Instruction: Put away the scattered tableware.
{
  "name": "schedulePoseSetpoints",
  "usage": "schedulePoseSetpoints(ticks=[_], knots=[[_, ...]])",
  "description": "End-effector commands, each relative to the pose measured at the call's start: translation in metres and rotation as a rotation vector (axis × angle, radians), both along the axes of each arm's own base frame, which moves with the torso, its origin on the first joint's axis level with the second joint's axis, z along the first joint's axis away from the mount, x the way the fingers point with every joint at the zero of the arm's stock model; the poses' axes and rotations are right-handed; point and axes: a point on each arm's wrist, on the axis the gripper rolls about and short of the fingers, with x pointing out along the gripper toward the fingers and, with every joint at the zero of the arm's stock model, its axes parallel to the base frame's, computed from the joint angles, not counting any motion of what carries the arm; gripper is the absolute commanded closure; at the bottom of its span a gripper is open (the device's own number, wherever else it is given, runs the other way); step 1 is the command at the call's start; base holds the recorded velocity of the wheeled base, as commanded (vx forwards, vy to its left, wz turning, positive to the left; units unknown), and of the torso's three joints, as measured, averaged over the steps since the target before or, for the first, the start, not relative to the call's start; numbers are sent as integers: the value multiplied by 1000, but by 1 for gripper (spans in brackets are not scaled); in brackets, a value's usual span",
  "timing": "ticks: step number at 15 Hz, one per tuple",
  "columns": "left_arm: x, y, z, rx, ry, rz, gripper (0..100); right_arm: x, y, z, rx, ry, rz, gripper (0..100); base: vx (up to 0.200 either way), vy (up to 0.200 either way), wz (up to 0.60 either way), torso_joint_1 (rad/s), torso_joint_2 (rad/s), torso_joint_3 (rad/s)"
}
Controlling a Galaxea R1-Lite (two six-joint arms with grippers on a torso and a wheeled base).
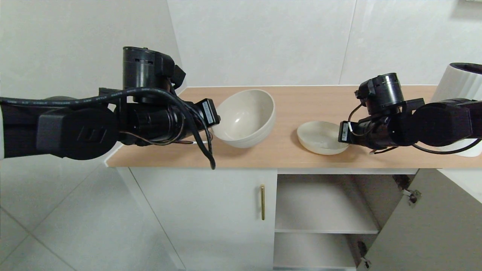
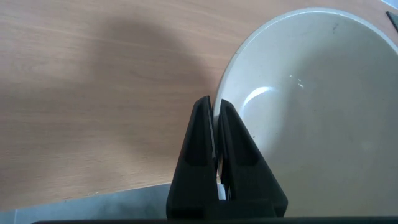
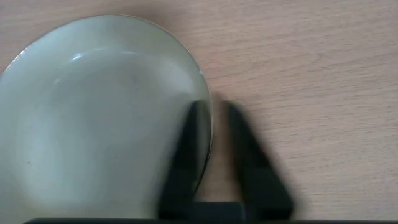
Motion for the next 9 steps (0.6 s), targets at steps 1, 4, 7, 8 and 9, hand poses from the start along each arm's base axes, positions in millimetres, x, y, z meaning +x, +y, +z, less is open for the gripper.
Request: schedulePoseSetpoints(ticks=[1,4,7,8,9], knots=[[-1,0,1,-3,-3,1,100,-1,0,2,3,-5,1,100,0,0,0,0,0,0],[-13,6,3,-9,2,-42,100,-12,-4,17,26,-39,8,100,0,0,0,0,0,0],[-37,14,8,-39,2,-142,100,-40,-12,41,131,-20,96,100,0,0,0,0,0,0],[-47,19,7,-38,7,-175,100,-58,-17,50,175,7,131,100,0,0,0,0,0,0],[-54,22,7,-36,-2,-192,100,-71,-22,57,188,15,152,100,0,0,0,0,0,0]])
